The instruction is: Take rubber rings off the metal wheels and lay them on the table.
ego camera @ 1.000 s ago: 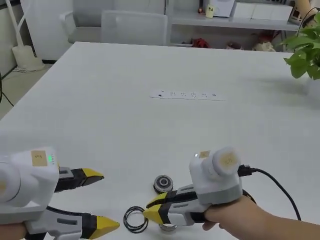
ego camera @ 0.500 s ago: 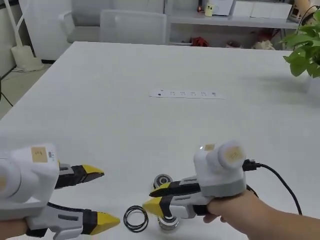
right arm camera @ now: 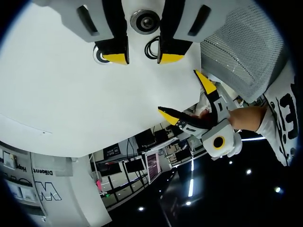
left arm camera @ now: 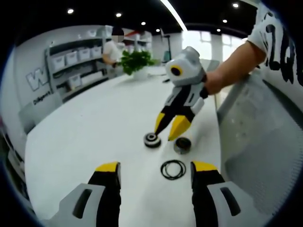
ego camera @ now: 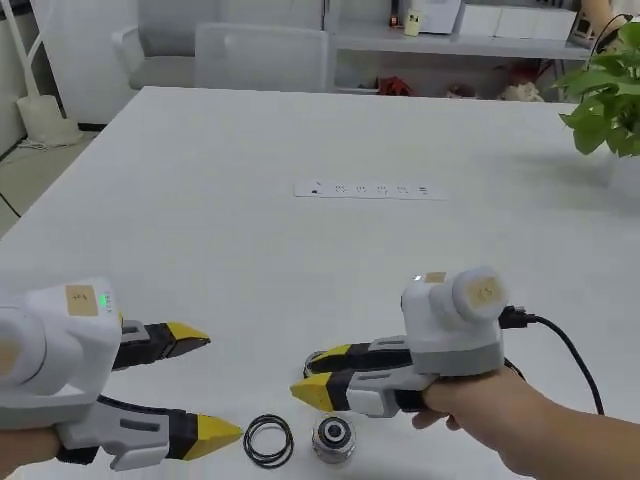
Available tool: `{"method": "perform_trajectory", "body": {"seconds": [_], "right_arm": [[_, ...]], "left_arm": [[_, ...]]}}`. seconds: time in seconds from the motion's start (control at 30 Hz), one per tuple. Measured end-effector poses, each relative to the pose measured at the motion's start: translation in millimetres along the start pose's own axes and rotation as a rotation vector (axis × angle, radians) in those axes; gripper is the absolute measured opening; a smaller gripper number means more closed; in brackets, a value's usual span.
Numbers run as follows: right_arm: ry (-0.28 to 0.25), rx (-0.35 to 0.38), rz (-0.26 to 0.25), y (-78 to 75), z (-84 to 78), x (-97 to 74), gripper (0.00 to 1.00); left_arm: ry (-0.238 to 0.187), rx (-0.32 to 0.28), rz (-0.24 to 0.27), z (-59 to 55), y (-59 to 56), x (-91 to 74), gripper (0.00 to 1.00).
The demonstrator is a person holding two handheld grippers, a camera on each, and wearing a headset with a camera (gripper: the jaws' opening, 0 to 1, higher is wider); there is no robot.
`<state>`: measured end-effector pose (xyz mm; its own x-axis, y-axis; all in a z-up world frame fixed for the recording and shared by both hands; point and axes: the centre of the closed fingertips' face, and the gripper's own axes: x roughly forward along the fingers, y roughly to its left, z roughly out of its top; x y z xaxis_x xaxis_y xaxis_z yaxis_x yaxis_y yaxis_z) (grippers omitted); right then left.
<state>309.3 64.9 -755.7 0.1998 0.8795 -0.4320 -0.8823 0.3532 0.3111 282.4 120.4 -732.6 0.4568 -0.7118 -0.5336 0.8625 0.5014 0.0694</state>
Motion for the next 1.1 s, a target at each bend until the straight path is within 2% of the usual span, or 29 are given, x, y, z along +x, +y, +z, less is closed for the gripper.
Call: {"method": "perform_trajectory", "body": {"seconds": [0.47,0.83,1.1], "right_arm": [[-0.027,-0.024,-0.05,-18.0,9.1,-12.5,0.26],[-0.013,-0.041,-0.099,-39.9,5.2,-23.9,0.27],[0.011,-0.058,-0.119,-51.4,-1.0,-26.1,0.29]], "left_arm": [[-0.01,0.01,0.008,10.7,11.3,8.6,0.6],[-0.009,0.019,0.01,17.3,20.8,18.6,0.6],[-0.009,0.023,0.004,22.0,25.7,29.5,0.6]]}}
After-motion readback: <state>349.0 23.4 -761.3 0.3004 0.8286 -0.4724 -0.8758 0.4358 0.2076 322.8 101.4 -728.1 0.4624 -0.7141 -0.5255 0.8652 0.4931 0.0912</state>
